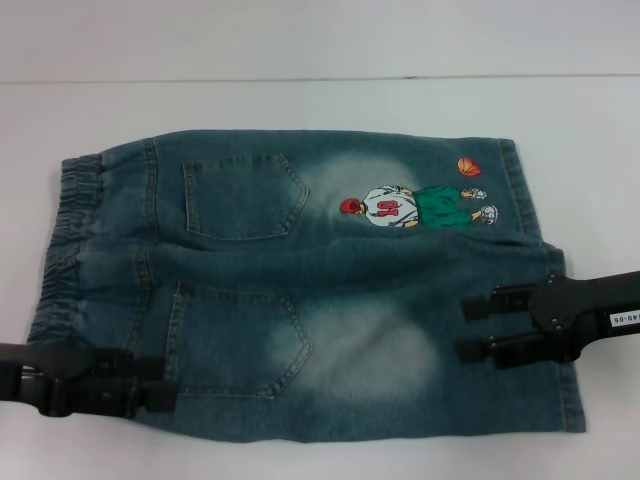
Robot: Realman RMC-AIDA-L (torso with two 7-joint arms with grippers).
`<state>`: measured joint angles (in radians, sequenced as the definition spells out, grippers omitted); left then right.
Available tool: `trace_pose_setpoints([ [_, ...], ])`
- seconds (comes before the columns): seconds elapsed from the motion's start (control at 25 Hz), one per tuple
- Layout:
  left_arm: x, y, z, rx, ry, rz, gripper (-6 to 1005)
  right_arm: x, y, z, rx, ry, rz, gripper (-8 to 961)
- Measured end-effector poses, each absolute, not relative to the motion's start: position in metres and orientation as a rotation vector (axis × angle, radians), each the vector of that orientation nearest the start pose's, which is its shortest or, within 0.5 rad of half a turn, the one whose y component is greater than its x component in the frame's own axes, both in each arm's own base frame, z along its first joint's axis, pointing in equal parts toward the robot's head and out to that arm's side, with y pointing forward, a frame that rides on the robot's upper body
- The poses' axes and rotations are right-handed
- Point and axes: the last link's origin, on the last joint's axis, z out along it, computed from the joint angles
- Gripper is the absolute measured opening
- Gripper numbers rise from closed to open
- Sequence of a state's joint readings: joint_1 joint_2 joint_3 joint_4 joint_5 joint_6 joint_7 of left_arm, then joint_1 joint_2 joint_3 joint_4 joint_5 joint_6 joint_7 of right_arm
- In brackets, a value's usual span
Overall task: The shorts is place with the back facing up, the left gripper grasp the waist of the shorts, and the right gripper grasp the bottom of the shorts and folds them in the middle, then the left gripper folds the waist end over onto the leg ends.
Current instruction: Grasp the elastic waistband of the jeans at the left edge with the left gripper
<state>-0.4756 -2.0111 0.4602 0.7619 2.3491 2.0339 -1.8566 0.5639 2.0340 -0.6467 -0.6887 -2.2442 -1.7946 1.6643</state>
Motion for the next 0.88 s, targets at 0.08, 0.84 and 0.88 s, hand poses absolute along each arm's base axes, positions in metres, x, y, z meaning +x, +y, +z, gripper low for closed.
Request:
trace_pose_setpoints([
  [0.08, -0.2928, 0.2605, 0.0514, -2.860, -1.440, -0.615, 843, 0.2666, 0.3050, 0.0131, -2.961, 0.998, 0.533, 806],
  [0.84, -0.2924, 0.2634, 0.0525, -2.846, -1.480, -0.586, 842, 0.2659, 0.3048, 0.0125, -2.969, 0.996, 0.529, 805],
  [0.88, -0.2924, 0.2634, 0.0524, -2.845, -1.480, -0.586, 842, 0.2658, 0.3048, 0.0123, -2.970, 0.998, 0.527, 805],
])
